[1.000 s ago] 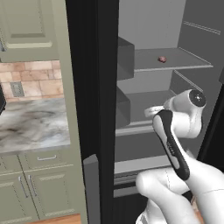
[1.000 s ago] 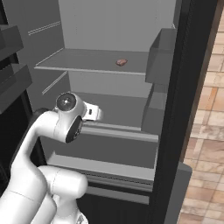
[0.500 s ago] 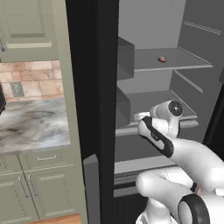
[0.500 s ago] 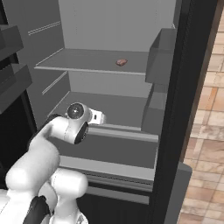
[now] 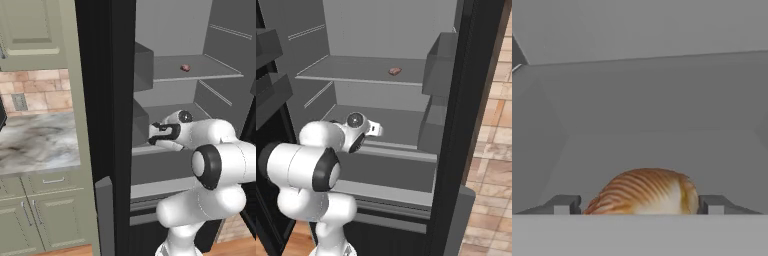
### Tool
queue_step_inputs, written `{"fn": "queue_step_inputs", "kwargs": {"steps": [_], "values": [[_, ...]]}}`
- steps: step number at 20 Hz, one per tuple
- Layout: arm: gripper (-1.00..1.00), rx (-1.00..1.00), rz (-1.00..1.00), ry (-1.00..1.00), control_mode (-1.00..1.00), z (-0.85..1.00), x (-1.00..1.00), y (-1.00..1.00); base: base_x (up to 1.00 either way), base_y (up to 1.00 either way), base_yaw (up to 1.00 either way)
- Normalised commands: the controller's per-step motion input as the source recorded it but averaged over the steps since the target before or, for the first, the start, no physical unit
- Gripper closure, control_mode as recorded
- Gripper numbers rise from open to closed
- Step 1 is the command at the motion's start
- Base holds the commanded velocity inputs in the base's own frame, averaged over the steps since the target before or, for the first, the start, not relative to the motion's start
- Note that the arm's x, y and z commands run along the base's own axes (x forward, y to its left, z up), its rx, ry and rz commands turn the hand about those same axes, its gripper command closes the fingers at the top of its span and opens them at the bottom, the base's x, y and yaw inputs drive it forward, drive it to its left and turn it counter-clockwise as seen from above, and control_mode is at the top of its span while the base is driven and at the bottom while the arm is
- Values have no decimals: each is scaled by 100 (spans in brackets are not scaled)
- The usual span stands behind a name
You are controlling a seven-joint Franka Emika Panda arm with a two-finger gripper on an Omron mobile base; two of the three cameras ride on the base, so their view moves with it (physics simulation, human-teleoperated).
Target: Move the pork loin and scallops from the top shelf to the second highest shelf to make space. Then, place the pitcher from the counter on the cleared top shelf.
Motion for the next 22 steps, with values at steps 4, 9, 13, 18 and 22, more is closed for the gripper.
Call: {"fn": "queue_step_inputs", "kwargs": {"steps": [4,9,13,18,22], "values": [[-100,0,0,0,-100,-44,65,0,0,0,0],[-100,1,0,0,-100,-15,47,-8,0,0,0],[-100,1,1,0,-100,5,14,-13,0,0,0],[-100,0,1,0,-100,36,-19,-1,0,0,0],[-100,0,0,-1,-100,89,-27,0,0,0,0]]}}
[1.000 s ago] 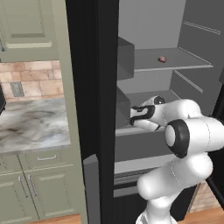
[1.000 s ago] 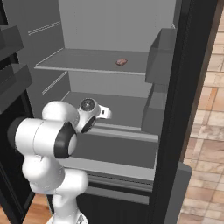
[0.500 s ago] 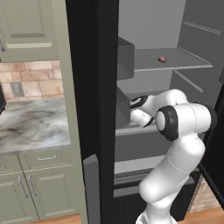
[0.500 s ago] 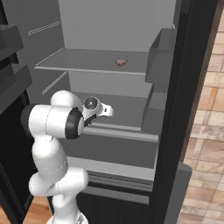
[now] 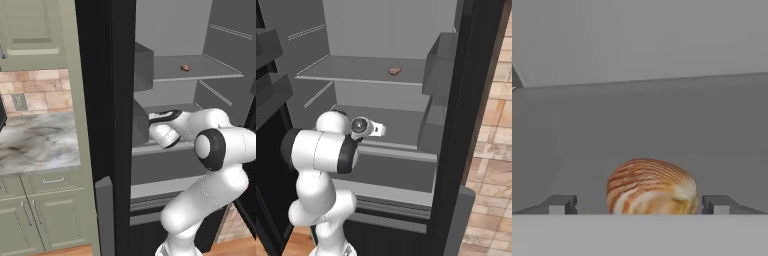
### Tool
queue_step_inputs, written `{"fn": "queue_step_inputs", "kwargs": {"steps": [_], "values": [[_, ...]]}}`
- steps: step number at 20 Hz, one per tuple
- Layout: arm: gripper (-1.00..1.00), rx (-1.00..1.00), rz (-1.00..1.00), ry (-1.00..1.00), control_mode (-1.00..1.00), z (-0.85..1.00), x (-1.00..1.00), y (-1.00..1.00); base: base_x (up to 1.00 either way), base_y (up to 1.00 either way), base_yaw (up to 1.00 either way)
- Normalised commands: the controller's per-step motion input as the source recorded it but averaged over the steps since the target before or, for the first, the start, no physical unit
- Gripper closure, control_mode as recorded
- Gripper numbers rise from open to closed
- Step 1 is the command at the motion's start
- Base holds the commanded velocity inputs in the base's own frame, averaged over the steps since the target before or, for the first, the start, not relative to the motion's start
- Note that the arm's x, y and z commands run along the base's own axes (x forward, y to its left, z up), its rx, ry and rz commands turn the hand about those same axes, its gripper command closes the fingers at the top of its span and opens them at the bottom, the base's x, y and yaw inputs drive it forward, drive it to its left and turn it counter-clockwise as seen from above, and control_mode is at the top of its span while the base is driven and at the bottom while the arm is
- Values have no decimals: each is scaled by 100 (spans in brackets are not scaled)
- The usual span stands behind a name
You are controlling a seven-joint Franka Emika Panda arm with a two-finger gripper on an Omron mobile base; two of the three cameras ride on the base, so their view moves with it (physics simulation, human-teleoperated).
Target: Move the pork loin and scallops from the top shelf to the second highest shelf to make space. Then, place the pitcher from the counter on the cleared top shelf.
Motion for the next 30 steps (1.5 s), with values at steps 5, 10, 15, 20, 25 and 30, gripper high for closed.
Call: {"fn": "queue_step_inputs", "kwargs": {"steps": [5,10,15,20,25,30], "values": [[-100,0,0,-1,-100,100,-6,-1,0,0,0],[-100,-2,0,1,-100,100,-1,-10,0,0,0],[-100,-12,0,14,-100,100,-10,-9,0,0,0],[-100,-16,0,29,-100,100,-58,0,0,0,0],[-100,-9,0,17,-100,100,-89,2,0,0,0],[-100,1,-1,-6,-100,99,-98,-1,0,0,0]]}}
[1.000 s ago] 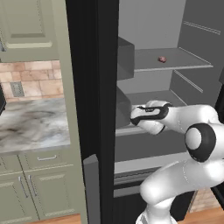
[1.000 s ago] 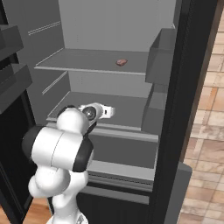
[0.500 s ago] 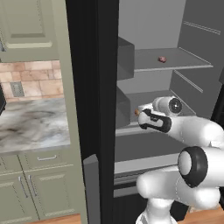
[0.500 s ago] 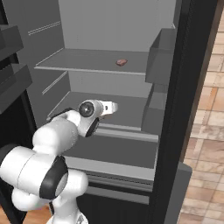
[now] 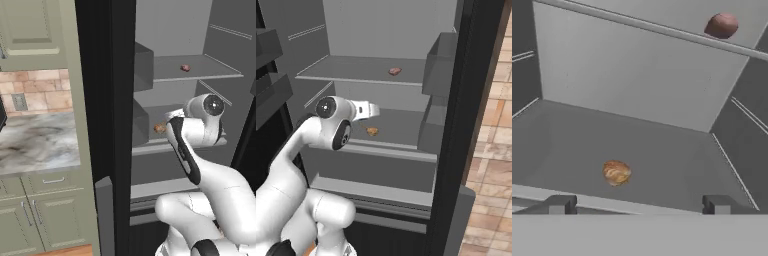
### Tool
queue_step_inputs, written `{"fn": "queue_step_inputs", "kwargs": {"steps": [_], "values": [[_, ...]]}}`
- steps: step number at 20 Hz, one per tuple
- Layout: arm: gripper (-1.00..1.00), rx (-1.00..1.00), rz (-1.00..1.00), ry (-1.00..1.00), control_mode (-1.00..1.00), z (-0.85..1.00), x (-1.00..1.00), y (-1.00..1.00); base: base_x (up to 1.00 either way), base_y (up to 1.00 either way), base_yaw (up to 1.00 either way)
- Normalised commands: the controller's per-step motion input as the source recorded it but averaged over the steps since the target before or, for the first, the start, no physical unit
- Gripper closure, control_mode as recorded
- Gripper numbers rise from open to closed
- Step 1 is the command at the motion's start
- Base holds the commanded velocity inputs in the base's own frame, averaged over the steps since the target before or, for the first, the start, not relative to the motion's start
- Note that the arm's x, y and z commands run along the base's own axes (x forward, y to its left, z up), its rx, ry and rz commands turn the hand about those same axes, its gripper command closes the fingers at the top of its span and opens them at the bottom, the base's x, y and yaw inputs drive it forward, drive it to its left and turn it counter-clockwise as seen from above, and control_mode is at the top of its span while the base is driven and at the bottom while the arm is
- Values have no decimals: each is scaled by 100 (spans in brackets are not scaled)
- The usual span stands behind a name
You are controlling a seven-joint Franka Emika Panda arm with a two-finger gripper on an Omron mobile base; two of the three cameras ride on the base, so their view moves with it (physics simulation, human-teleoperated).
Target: Move the pork loin and scallops from the top shelf to the second highest shelf to make space. Then, place the pitcher from the counter on the cleared top shelf.
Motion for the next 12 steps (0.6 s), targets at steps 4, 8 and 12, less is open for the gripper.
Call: {"fn": "queue_step_inputs", "kwargs": {"steps": [4,8,12], "values": [[-100,10,-9,-22,-100,99,-63,-8,0,0,0],[-100,15,-16,-9,-100,98,-17,-14,0,0,0],[-100,21,-13,0,-100,89,0,-27,0,0,0]]}}
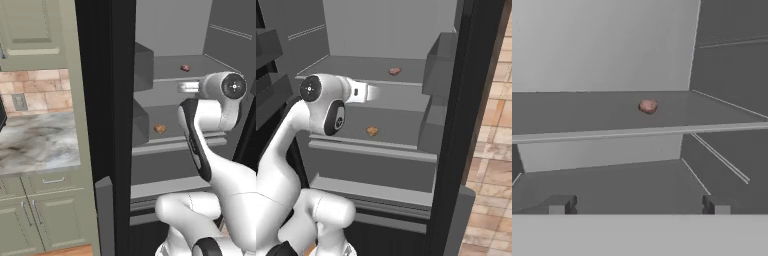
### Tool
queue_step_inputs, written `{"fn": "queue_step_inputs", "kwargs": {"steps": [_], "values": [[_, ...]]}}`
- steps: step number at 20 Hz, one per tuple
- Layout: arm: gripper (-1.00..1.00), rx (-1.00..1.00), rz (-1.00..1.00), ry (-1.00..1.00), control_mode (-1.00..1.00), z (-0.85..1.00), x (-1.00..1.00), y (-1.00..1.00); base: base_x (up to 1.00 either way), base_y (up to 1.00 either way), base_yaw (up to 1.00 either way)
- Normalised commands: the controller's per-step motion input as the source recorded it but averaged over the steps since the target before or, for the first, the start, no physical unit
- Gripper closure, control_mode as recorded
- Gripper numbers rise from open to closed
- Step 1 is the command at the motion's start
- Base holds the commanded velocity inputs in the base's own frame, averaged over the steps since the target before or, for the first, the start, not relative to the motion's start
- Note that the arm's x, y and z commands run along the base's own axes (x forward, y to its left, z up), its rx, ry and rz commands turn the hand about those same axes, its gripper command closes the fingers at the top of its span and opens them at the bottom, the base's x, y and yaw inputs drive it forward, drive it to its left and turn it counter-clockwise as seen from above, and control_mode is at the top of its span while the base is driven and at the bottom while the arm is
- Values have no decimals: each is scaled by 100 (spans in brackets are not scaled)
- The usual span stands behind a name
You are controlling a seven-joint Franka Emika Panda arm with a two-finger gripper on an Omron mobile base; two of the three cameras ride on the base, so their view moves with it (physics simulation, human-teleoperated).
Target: Move the pork loin and scallops from the top shelf to the second highest shelf to make space. Then, place the pitcher from the counter on the cleared top shelf.
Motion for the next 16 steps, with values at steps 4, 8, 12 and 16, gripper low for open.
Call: {"fn": "queue_step_inputs", "kwargs": {"steps": [4,8,12,16], "values": [[-100,22,-1,8,-100,50,13,-33,0,0,0],[-100,17,0,7,-100,33,28,-19,0,0,0],[-100,8,0,7,-100,0,50,-9,0,0,0],[-100,2,0,12,-100,-10,69,-10,0,0,0]]}}
